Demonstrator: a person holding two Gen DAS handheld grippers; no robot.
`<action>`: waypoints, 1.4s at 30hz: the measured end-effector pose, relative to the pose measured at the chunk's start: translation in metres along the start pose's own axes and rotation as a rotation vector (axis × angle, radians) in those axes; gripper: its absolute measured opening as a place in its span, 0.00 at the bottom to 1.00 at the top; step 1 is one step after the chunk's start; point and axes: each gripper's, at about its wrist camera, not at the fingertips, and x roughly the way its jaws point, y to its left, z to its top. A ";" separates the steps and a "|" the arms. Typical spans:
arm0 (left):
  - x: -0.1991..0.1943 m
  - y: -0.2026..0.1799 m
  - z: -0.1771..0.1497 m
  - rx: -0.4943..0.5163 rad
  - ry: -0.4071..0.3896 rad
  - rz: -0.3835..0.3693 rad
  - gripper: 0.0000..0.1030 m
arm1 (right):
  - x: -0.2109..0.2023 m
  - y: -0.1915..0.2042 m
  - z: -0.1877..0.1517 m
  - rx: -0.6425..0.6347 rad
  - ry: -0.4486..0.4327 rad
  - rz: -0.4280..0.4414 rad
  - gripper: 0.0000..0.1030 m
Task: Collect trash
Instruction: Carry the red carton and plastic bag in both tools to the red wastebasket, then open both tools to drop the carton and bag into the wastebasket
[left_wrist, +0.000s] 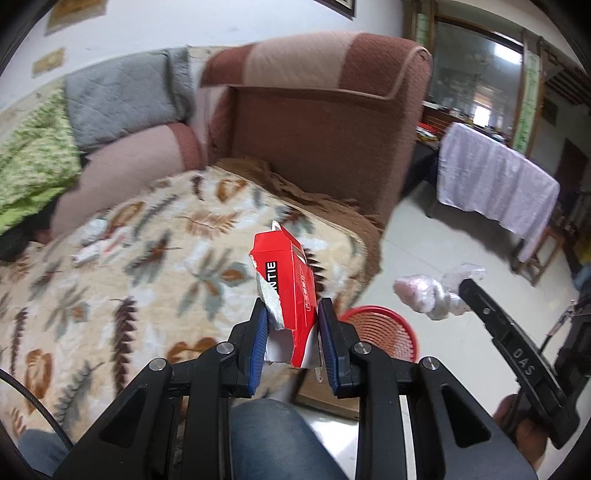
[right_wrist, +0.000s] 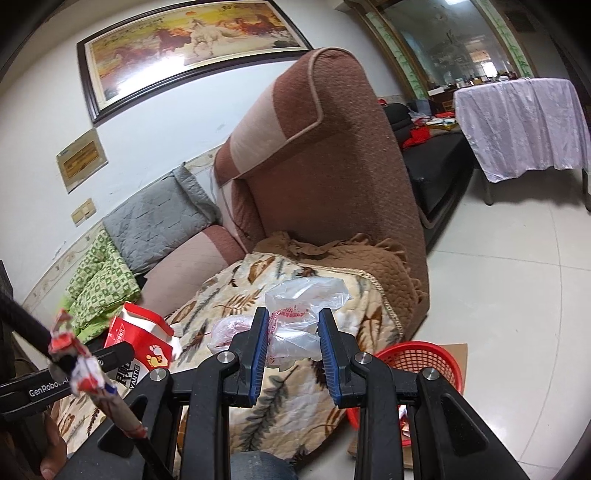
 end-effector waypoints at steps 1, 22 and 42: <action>0.006 -0.002 0.002 0.002 0.012 -0.024 0.25 | 0.001 -0.005 0.000 0.005 0.000 -0.013 0.28; 0.172 -0.081 -0.021 0.102 0.358 -0.368 0.26 | 0.050 -0.111 -0.033 0.202 0.140 -0.245 0.28; 0.218 -0.081 -0.028 0.084 0.463 -0.395 0.53 | 0.067 -0.136 -0.039 0.300 0.145 -0.253 0.49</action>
